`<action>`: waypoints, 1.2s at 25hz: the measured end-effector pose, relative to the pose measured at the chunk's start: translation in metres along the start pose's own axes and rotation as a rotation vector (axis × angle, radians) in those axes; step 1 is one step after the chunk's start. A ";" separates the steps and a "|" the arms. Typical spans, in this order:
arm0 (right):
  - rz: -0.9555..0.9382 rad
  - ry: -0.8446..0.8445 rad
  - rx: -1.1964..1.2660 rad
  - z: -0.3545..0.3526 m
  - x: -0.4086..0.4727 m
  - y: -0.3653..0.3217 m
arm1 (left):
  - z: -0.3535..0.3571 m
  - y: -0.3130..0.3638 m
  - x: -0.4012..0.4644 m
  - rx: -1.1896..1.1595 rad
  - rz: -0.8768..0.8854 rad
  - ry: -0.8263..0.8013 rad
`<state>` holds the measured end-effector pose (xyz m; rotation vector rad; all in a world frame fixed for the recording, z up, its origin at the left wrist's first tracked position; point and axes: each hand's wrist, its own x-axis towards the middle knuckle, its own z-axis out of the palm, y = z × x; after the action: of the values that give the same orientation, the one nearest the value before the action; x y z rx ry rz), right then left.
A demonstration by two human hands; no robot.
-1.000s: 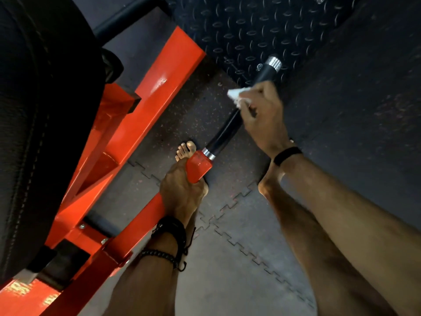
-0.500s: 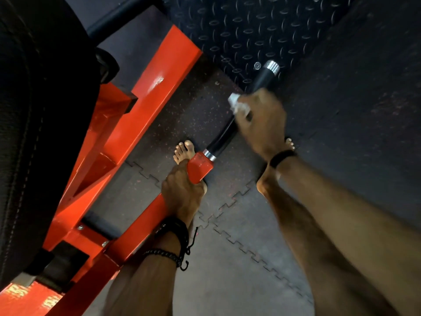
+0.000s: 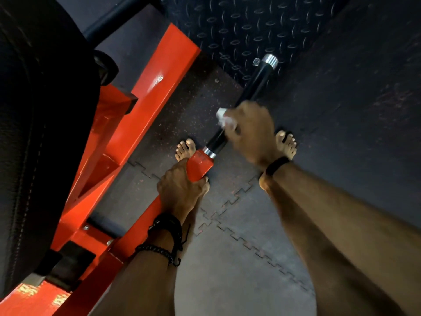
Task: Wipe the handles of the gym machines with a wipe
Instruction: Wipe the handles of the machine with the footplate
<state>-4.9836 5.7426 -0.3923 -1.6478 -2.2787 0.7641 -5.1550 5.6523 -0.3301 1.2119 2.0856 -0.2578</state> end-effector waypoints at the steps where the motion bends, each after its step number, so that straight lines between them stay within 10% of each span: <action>1: 0.088 0.085 -0.057 -0.007 0.021 0.018 | 0.000 0.000 0.001 0.000 -0.015 0.000; 5: 0.334 0.207 -0.046 -0.018 0.052 0.051 | 0.001 -0.002 0.002 0.048 -0.003 0.034; 12: -0.131 -0.145 0.082 0.014 -0.032 -0.039 | 0.005 -0.004 0.004 0.068 0.041 0.066; 18: 0.371 0.135 -0.095 -0.023 0.078 0.073 | 0.008 -0.009 0.011 0.079 0.000 0.010; 25: 0.210 -0.039 0.236 0.026 -0.048 -0.058 | 0.003 -0.006 0.011 0.060 -0.015 -0.006; 30: 0.786 0.438 0.369 0.009 0.042 0.007 | 0.005 -0.011 0.013 0.066 0.000 -0.001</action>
<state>-4.9964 5.7807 -0.4089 -2.2281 -1.0928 0.7903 -5.1661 5.6529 -0.3444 1.2503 2.0906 -0.3302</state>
